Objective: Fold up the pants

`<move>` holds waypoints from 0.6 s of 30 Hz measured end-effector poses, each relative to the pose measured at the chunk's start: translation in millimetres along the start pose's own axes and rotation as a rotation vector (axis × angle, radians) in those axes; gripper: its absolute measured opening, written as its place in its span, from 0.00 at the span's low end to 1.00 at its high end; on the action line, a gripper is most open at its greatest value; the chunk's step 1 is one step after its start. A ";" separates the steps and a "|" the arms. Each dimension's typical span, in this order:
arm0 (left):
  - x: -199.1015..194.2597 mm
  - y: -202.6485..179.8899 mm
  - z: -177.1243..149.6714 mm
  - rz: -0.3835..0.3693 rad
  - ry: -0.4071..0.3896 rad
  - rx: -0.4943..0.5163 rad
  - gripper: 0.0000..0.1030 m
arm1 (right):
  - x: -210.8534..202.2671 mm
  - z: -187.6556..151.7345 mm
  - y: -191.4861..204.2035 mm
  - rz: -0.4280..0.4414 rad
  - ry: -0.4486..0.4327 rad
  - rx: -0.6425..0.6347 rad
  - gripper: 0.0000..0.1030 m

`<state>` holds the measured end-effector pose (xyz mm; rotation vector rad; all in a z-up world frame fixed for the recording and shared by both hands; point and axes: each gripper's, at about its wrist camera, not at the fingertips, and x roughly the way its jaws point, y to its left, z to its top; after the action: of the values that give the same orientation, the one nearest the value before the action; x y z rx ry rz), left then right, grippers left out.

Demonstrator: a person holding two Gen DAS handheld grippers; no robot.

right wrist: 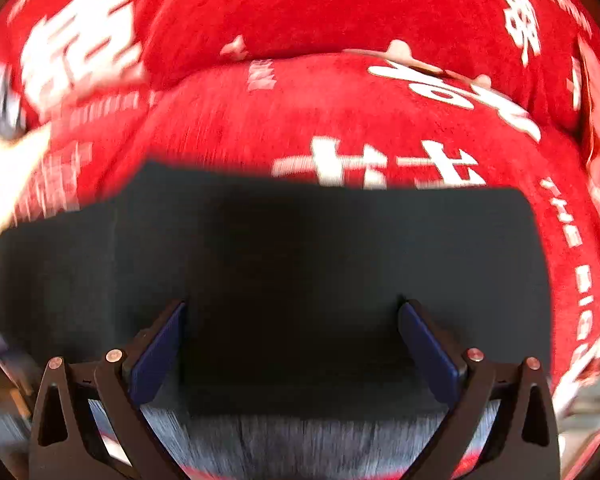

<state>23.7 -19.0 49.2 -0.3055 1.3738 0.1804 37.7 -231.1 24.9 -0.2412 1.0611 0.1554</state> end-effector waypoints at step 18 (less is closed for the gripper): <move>-11.0 116.1 16.1 0.120 -0.104 -0.175 1.00 | 7.7 14.2 125.7 0.089 0.012 -0.399 1.00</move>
<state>1.5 96.7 50.1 -0.3549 1.2764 0.4125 22.9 -106.1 9.6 -0.5553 1.0467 0.4481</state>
